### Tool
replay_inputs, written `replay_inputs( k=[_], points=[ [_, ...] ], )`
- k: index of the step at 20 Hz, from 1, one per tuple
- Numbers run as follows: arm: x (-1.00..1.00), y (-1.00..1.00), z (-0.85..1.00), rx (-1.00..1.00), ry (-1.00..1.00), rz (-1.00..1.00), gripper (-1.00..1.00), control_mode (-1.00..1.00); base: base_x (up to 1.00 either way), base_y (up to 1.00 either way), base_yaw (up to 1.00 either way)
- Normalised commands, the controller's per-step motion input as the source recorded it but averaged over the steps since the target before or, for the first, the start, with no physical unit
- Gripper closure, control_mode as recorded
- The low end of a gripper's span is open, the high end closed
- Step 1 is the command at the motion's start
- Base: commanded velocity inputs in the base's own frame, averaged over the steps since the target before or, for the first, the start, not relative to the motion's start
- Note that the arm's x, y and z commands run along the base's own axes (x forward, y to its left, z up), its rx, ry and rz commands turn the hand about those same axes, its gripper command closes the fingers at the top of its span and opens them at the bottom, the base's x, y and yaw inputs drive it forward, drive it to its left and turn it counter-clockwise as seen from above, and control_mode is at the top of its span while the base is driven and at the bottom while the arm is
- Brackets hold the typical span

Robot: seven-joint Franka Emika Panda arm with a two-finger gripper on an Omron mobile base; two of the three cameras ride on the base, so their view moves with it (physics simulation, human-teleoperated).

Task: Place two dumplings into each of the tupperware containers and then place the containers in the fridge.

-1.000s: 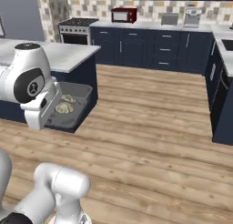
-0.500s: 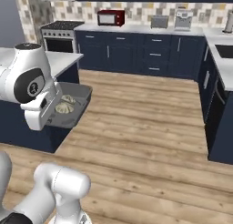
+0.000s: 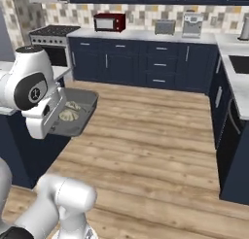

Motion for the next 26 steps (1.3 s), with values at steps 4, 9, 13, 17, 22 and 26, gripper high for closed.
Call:
replay_inputs(
  k=[4,9,13,17,22,26],
  points=[
    [0.0,0.0,0.0,0.0,0.0,0.0,1.0,1.0,1.0,-0.56,0.02],
    [0.0,0.0,0.0,0.0,0.0,0.0,1.0,1.0,1.0,-0.23,0.0],
    [0.0,0.0,0.0,0.0,0.0,0.0,1.0,1.0,1.0,-0.03,0.0],
    [0.0,0.0,0.0,0.0,0.0,0.0,1.0,1.0,1.0,-0.11,0.0],
    [0.0,0.0,0.0,0.0,0.0,0.0,1.0,1.0,1.0,-0.37,0.05],
    [0.0,0.0,0.0,0.0,0.0,0.0,1.0,1.0,1.0,-0.5,0.12]
  ],
)
